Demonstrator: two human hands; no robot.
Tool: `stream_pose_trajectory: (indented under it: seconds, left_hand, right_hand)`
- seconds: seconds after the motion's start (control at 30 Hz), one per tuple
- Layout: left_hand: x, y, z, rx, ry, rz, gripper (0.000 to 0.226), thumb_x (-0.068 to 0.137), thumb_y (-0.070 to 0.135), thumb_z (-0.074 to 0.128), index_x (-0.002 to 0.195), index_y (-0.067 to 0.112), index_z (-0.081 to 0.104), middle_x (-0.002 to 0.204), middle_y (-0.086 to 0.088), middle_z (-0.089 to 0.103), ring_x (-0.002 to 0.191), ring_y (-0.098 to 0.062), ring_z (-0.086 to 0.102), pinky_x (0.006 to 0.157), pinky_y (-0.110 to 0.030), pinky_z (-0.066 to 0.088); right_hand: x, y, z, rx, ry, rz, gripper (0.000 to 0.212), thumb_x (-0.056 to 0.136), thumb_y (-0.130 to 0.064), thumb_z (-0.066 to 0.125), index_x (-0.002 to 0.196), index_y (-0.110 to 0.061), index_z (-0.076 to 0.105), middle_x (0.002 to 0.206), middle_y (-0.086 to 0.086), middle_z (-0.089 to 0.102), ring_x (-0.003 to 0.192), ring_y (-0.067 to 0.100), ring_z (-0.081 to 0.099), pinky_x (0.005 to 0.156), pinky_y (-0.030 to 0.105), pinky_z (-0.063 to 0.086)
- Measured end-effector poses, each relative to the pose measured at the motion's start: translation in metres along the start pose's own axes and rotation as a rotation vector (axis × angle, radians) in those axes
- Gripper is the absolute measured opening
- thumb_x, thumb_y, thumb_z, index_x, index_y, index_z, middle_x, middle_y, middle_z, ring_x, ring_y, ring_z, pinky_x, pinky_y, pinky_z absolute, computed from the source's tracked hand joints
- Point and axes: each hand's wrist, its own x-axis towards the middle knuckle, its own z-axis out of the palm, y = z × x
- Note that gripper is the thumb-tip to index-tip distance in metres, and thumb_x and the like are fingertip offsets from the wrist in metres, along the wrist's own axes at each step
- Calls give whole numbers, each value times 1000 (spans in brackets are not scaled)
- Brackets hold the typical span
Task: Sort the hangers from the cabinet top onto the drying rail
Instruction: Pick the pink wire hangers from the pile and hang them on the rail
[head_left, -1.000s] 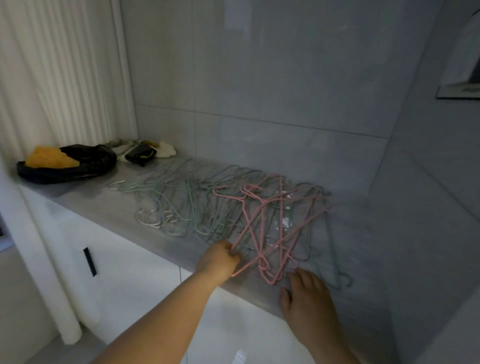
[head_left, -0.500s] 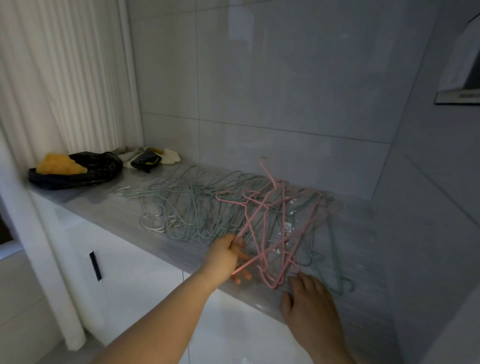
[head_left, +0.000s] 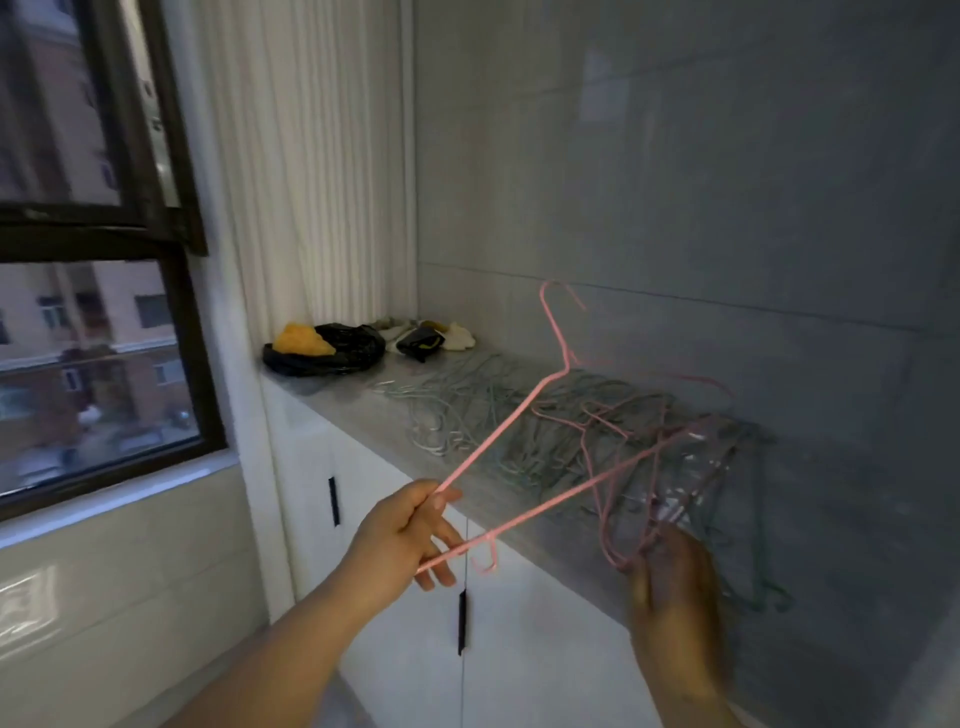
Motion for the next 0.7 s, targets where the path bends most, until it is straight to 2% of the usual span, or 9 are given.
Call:
stream_pose_trajectory:
  seconds: [0.07,0.17,0.3,0.37,0.4,0.47,0.53,0.6,0.7]
  left_hand:
    - [-33,0,-18,44,53,-17,27,97,12,34,85,25,55,54,2,68,37,-12,59,37,-17,42]
    - [-92,4,-39,74,162,-39,29,95,7,37,83,22,58,55,3,69,38,-12,59,42,-21,45]
    - [-187,13,-60,112,265,-82,25,94,9,40,81,18,59,54,2,69,38,-11,59,42,-17,47]
    - [-236,18,-69,104,299,-103,25,94,8,39,82,16,59,53,-1,68,41,-12,60,44,-16,47]
    - [-261,20,-74,106,326,-110,25,93,7,39,81,15,59,53,-2,68,41,-11,61,45,-16,48]
    - [-308,26,-85,138,389,-132,25,93,6,39,80,14,59,51,-1,67,42,-10,61,45,-16,48]
    - [-354,33,-99,160,455,-171,24,93,5,40,79,11,58,49,0,67,42,-7,60,44,-16,46]
    - [-397,42,-114,201,483,-232,21,93,7,42,79,12,57,52,3,67,44,-4,60,46,-15,45]
    - [-453,57,-131,320,352,-416,16,93,18,46,85,27,56,67,9,67,55,2,61,54,-12,46]
  right_hand:
    - [-10,-28,-4,124,82,-176,35,68,11,62,102,19,57,98,39,57,94,49,56,85,33,32]
    - [-18,-71,-29,235,50,-363,46,68,12,65,111,17,53,115,38,53,110,45,49,96,35,29]
    - [-29,-102,-60,111,-113,-501,60,68,8,70,124,8,50,132,29,48,126,48,39,108,53,23]
    - [-38,-114,-67,43,-302,-563,49,77,0,65,125,-1,53,130,22,53,128,39,41,111,44,13]
    - [-46,-121,-69,52,-419,-595,39,82,-3,61,121,-5,58,124,19,59,123,35,47,109,39,16]
    - [-69,-139,-73,164,-632,-631,26,88,-5,54,111,-7,65,106,16,69,106,33,59,95,35,36]
    - [-99,-160,-78,213,-820,-662,26,93,-8,47,114,-11,63,102,11,70,99,28,62,80,27,41]
    - [-133,-182,-82,230,-919,-752,28,95,-13,44,117,-14,62,102,8,70,97,24,63,79,25,42]
    - [-190,-224,-96,296,-1055,-876,28,95,-13,45,117,-15,62,108,6,69,101,21,63,81,23,41]
